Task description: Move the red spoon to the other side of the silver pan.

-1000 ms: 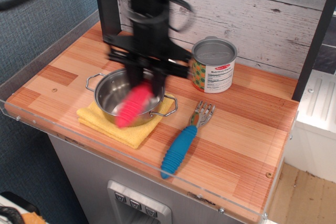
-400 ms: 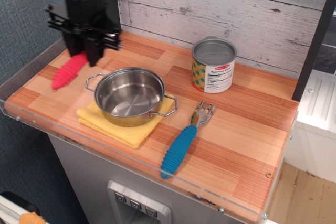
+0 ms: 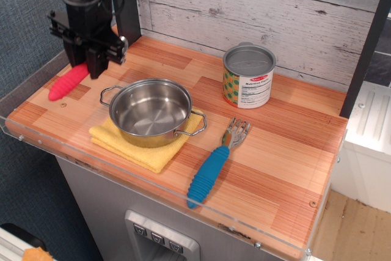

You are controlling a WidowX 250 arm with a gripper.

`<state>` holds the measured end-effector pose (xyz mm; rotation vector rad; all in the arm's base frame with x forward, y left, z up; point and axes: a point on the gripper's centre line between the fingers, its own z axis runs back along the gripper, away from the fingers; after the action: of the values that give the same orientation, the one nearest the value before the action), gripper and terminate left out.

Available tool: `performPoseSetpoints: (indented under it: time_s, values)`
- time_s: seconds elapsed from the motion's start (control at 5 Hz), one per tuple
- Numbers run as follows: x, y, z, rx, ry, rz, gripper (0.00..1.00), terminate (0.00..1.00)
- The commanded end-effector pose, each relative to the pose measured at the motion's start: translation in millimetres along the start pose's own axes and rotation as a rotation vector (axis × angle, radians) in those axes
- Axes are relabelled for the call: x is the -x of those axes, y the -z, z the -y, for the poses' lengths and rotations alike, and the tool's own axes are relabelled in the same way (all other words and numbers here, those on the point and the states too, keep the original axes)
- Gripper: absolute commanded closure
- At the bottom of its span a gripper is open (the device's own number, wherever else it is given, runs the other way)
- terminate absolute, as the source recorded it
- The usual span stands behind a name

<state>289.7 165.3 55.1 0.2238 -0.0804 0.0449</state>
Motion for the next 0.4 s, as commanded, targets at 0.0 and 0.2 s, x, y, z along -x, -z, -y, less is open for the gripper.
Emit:
performPoseSetpoints:
  time_s: [0.0, 0.2]
  values:
    - [-1.7, 11.1, -22.5, 0.019, -0.001, 0.040, 1.00, 0.00]
    - [0.7, 16.3, -23.9, 0.035, 0.000, 0.056, 1.00, 0.00]
